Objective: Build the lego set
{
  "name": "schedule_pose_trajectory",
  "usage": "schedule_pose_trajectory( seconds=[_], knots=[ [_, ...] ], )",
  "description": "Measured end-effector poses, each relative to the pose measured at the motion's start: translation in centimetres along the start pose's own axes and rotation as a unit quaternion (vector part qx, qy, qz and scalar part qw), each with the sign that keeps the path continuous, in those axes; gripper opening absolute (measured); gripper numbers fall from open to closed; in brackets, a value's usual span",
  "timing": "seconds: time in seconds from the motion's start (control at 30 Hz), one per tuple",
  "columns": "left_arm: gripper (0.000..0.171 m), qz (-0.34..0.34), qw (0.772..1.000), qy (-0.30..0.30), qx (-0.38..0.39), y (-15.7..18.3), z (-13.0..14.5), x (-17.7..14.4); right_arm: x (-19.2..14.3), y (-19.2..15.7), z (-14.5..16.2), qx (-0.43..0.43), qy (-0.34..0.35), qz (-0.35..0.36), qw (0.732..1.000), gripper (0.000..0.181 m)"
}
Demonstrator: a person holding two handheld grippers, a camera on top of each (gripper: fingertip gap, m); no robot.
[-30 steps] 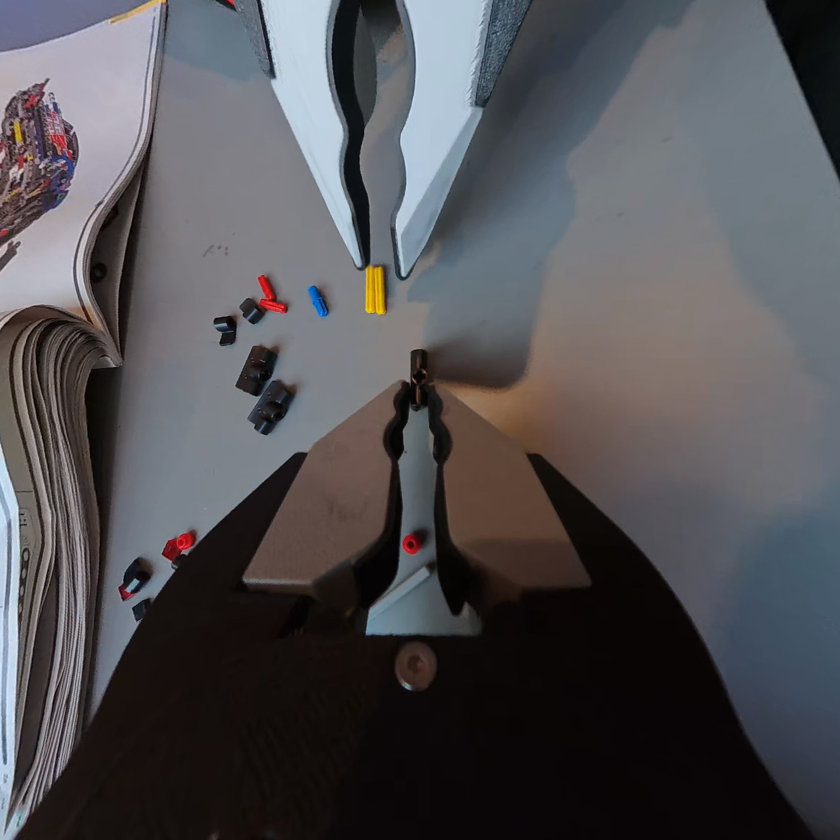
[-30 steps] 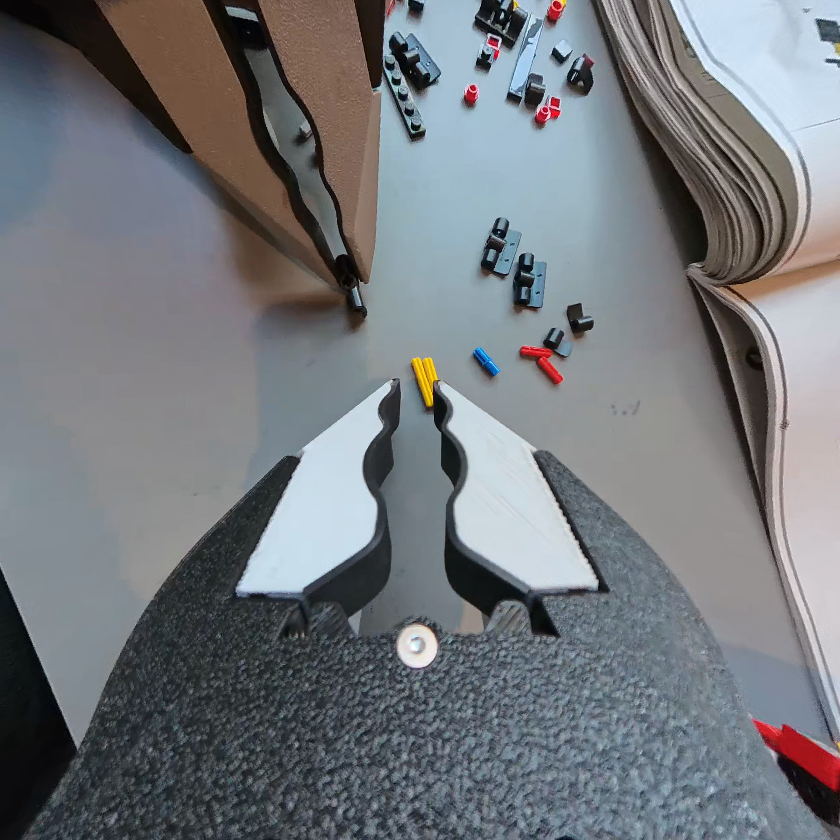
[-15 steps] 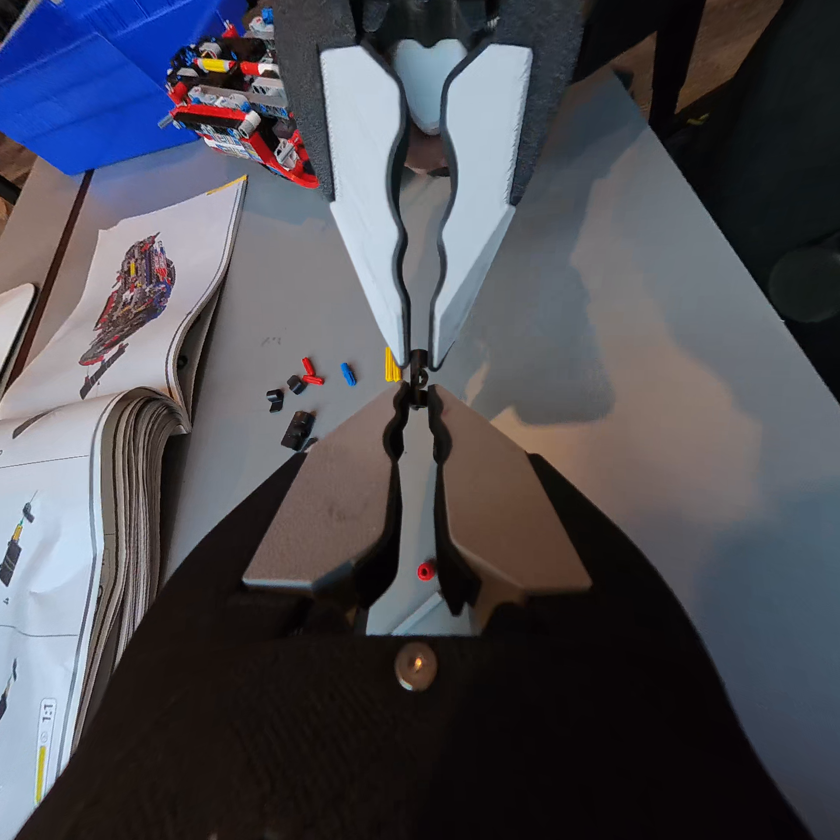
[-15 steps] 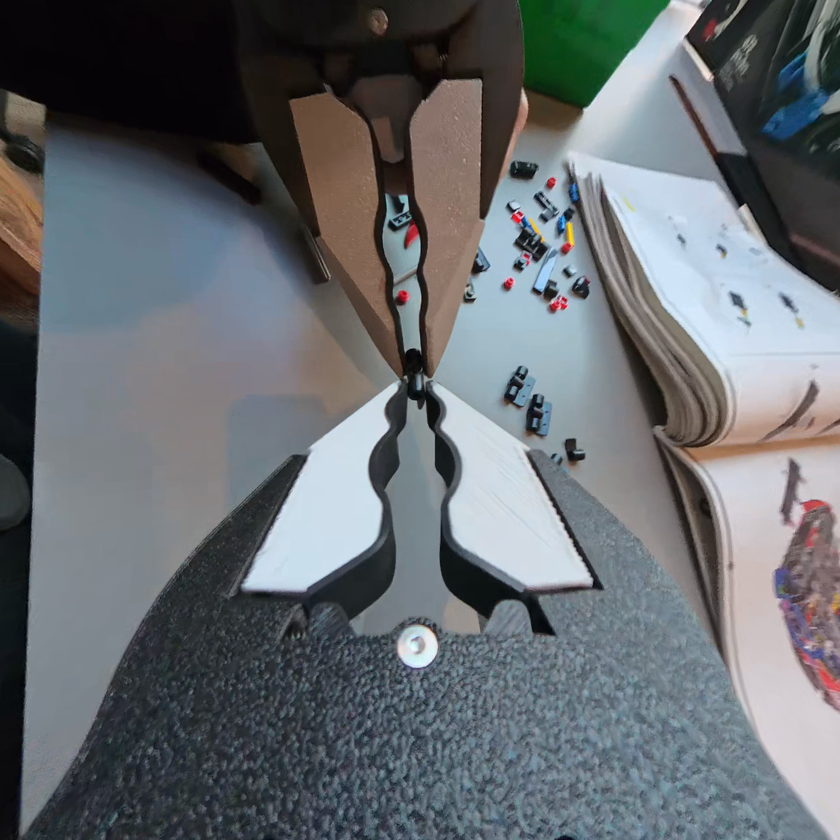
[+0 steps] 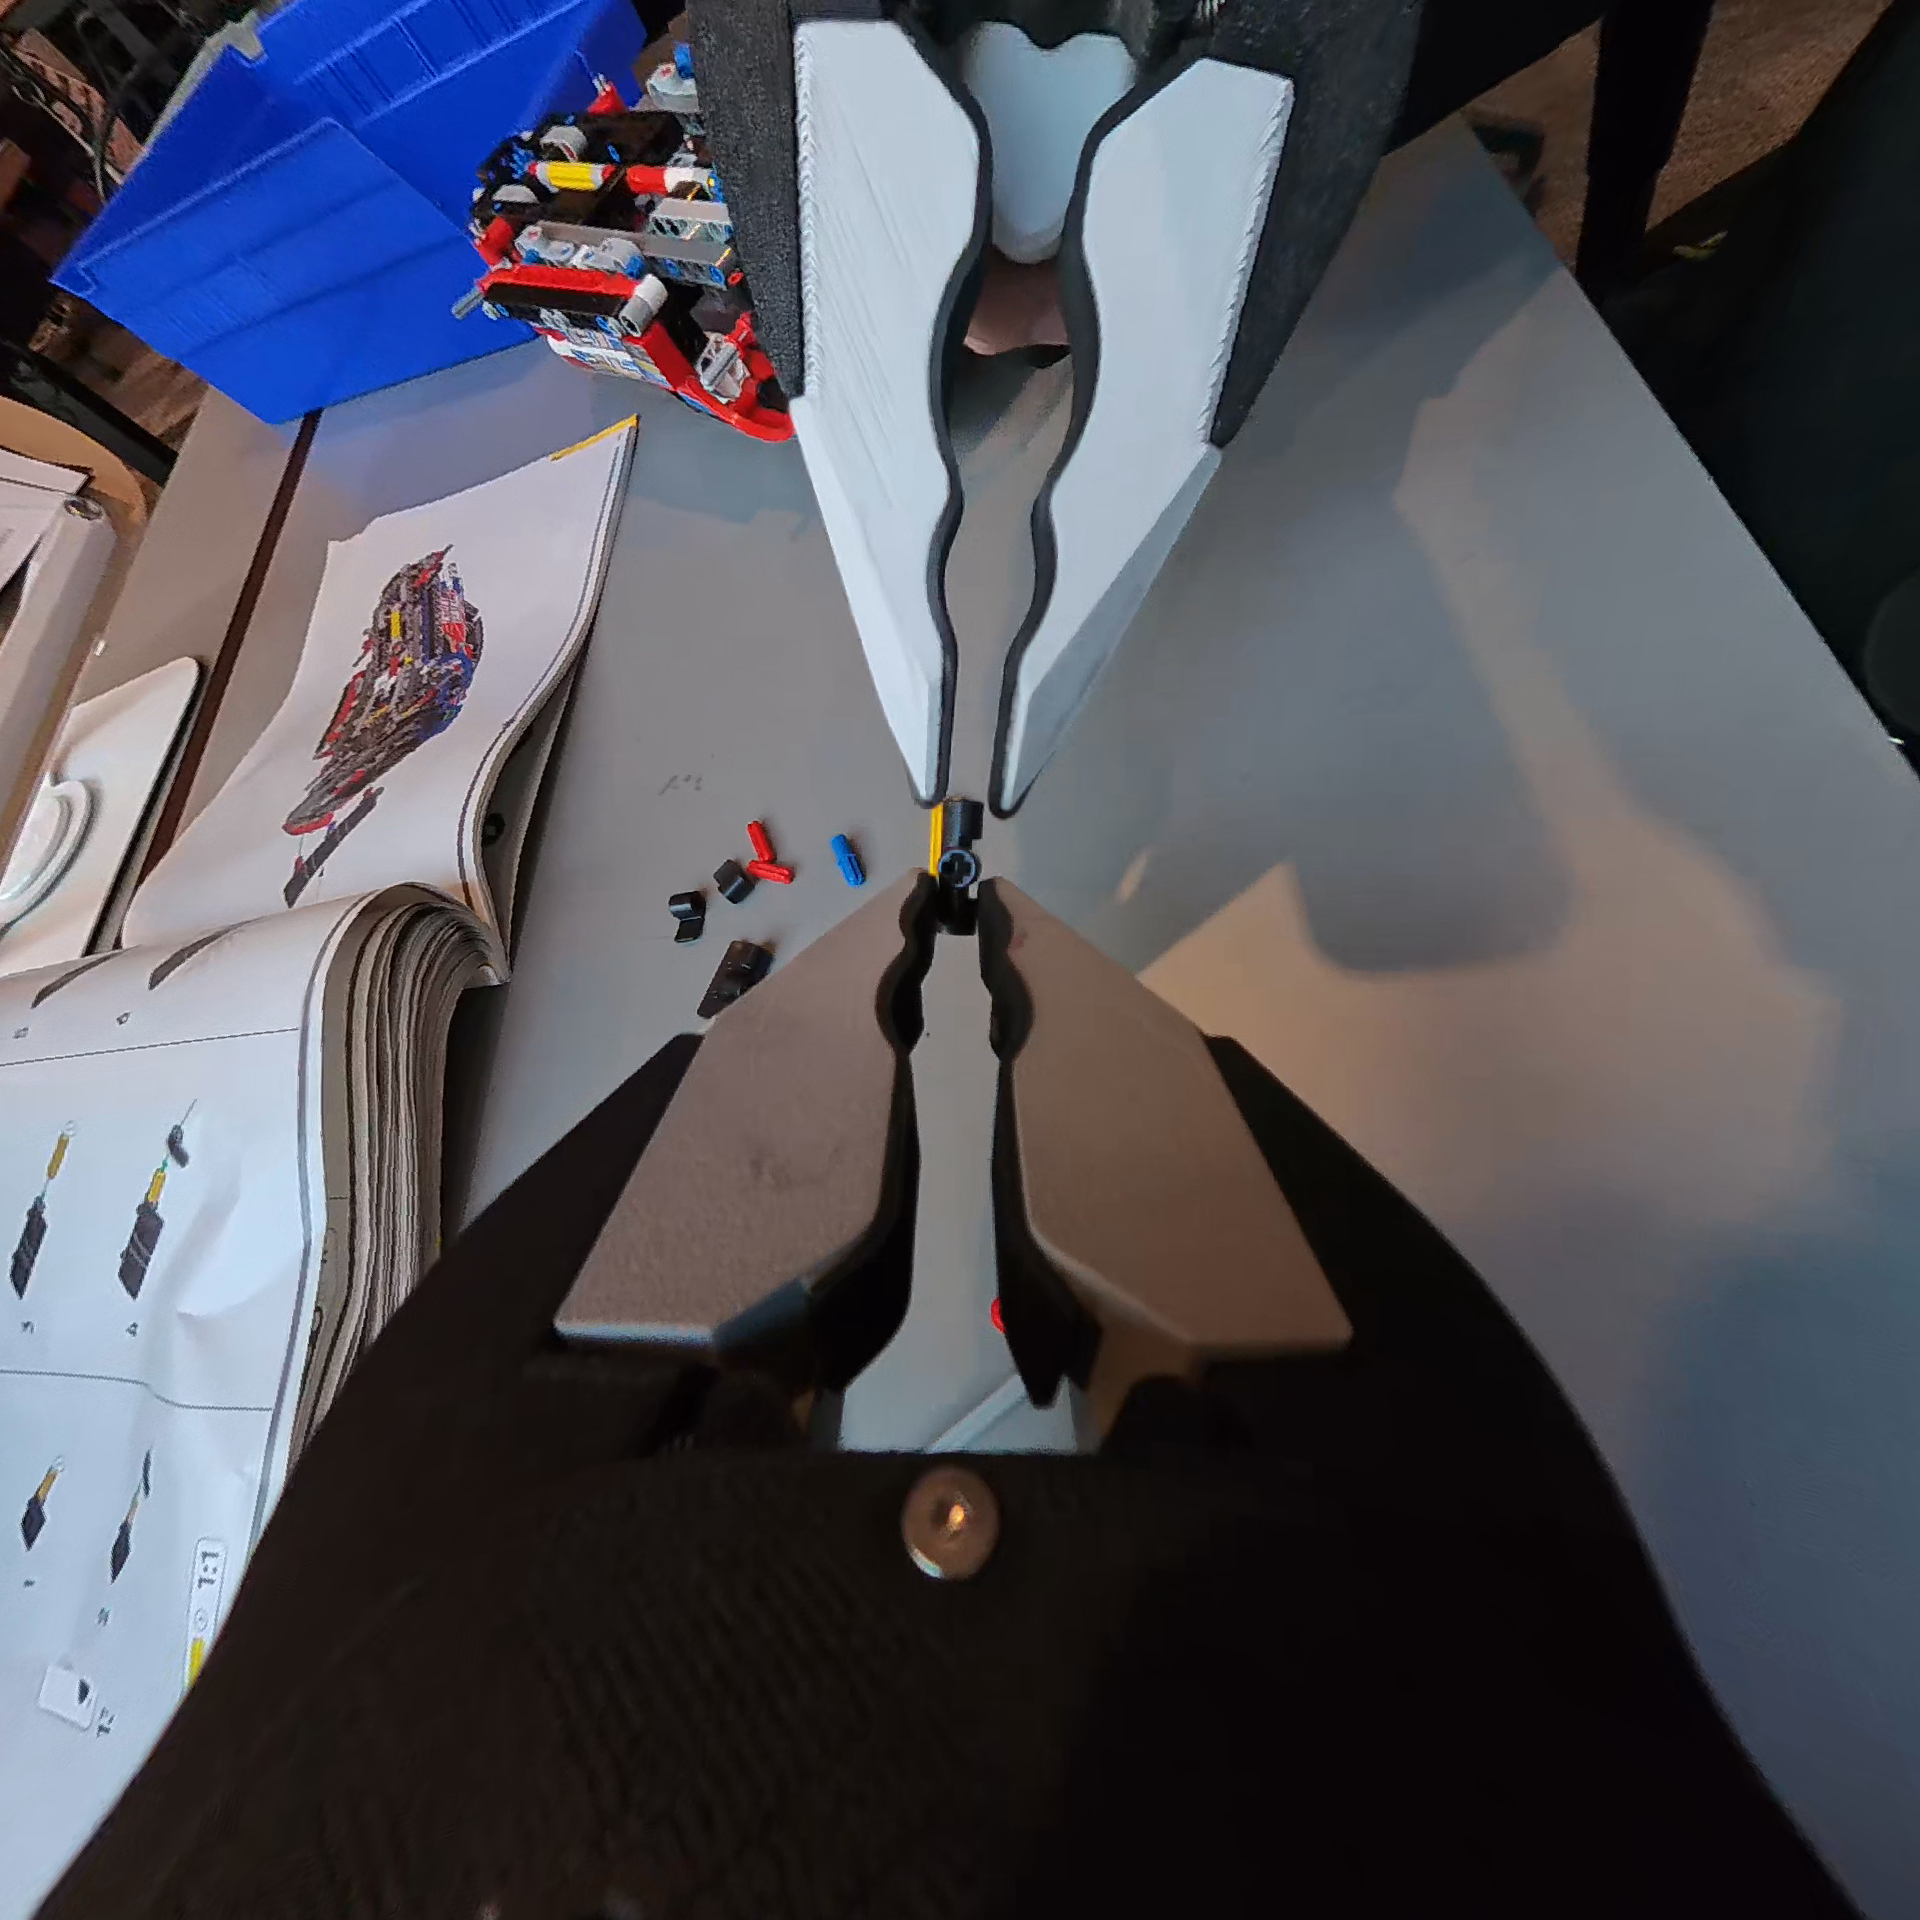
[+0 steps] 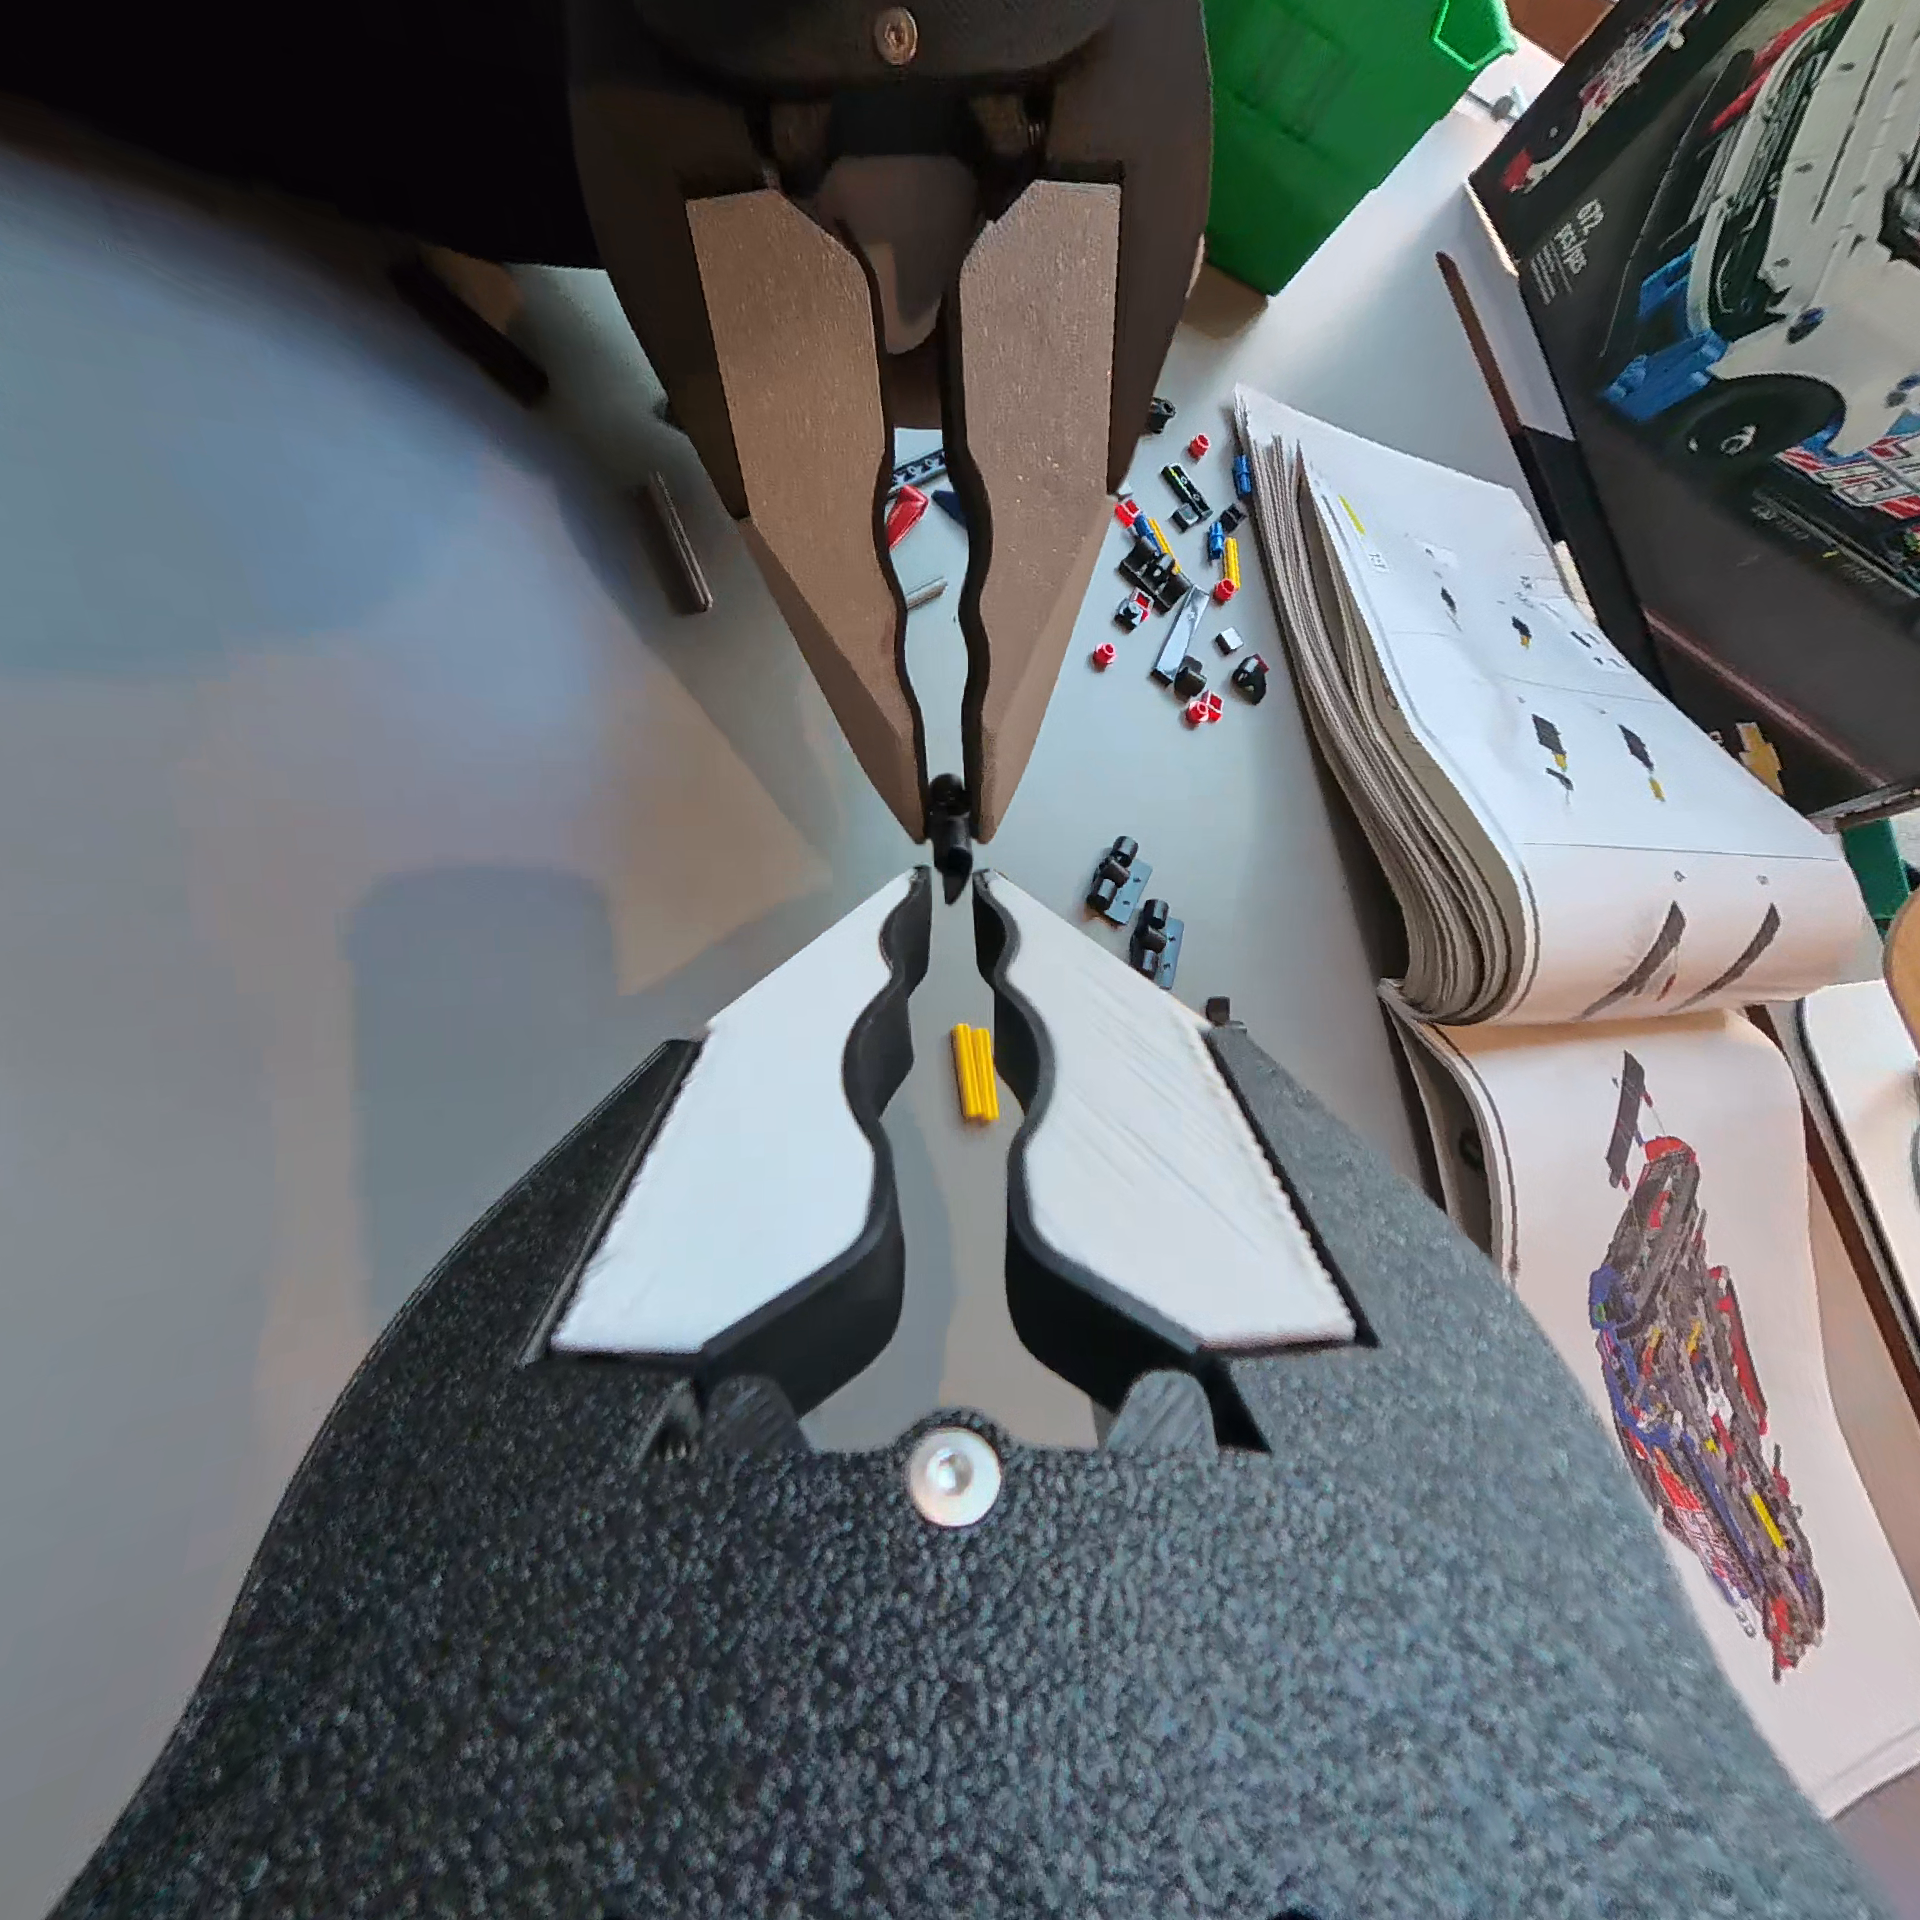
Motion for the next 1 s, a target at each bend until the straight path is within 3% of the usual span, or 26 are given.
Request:
schedule_pose_trajectory(
  seconds=[0.73,0.87,1.0],
  knots=[
    [0.005,0.015,1.000,0.010,-0.008,0.3,-0.2,0.5,0.3,-0.6,0.0,-0.078,0.000,0.017,0.997,0.005],
    [0.005,-0.010,0.999,-0.032,-0.007,-0.3,0.9,0.4,0.4,0.1,1.4,0.004,-0.054,-0.013,0.998,0.012],
    [0.005,-0.009,0.999,-0.054,0.002,-0.1,1.2,0.9,0.7,0.6,3.9,0.033,-0.124,-0.006,0.992,0.002]
  ],
)
Point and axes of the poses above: each gripper's, where its closed fingertips meet, x out along the fingers, z out of its underside, y = z × x across the jaws, the point moved 7 cm from there along -x, back along the fingers, and after that the axes turned 9 degrees about z, right-handed, at the moved point
